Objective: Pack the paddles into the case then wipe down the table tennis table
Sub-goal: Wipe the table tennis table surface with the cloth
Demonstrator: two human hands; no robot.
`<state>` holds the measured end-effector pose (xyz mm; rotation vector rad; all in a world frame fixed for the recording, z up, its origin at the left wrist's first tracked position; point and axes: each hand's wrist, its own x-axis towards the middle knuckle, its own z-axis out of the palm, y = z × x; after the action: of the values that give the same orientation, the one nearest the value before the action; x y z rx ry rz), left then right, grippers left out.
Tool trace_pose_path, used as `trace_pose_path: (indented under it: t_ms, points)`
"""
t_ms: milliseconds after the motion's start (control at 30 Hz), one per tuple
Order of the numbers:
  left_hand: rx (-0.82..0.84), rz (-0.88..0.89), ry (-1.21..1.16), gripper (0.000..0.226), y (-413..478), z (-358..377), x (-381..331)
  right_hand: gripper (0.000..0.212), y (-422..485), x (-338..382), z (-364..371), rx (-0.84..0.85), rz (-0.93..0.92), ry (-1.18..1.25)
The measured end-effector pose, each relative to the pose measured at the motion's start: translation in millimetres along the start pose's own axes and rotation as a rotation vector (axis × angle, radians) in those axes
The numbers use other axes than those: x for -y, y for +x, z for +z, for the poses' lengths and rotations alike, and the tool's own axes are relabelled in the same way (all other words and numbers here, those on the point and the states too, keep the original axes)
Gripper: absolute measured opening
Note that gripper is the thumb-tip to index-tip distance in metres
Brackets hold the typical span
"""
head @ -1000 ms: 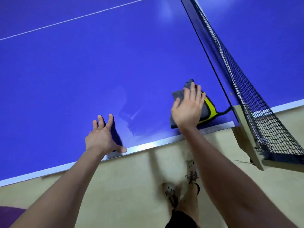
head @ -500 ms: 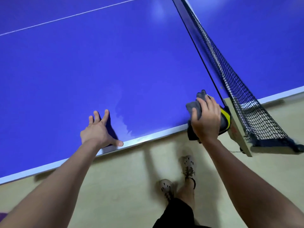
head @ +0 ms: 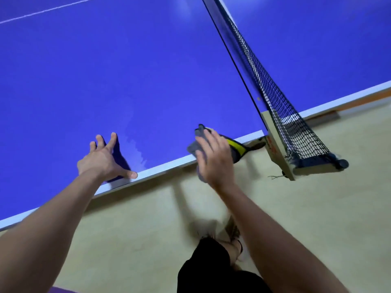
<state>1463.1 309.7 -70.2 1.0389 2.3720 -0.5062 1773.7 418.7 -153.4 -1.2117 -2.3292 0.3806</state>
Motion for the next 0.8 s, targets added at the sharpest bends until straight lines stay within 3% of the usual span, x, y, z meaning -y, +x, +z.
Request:
trace_pose_path:
  t_ms: [100,167,233,400,467,567,700,800]
  points:
    - [-0.006,0.002,0.019,0.177,3.8,3.7,2.7,0.043,12.1,-76.6,-35.0,-0.108,0.318,-0.095]
    - [0.002,0.007,0.023,0.177,5.1,2.1,0.6,0.044,20.9,-70.0,-31.1,-0.168,0.497,-0.121]
    - [0.000,0.003,0.023,0.178,6.9,5.2,2.4,0.045,18.3,-23.1,-12.9,-0.194,0.523,-0.117]
    - [0.002,0.013,0.020,0.181,13.2,9.4,6.0,0.048,-28.4,121.1,41.6,0.159,0.007,-0.002]
    - [-0.008,0.019,0.012,0.183,15.4,11.5,8.9,0.047,-25.4,113.9,37.1,0.201,-0.147,0.092]
    - [-0.014,0.029,-0.003,0.183,14.6,10.1,10.4,0.050,-8.9,41.9,8.5,0.218,-0.284,0.051]
    - [-0.003,0.026,-0.004,0.179,6.8,5.3,6.8,0.054,10.1,-70.5,-43.0,0.097,0.062,-0.081]
    - [-0.003,0.012,0.019,0.175,-0.5,-0.4,1.5,0.053,24.7,-79.4,-37.6,-0.028,0.434,-0.070]
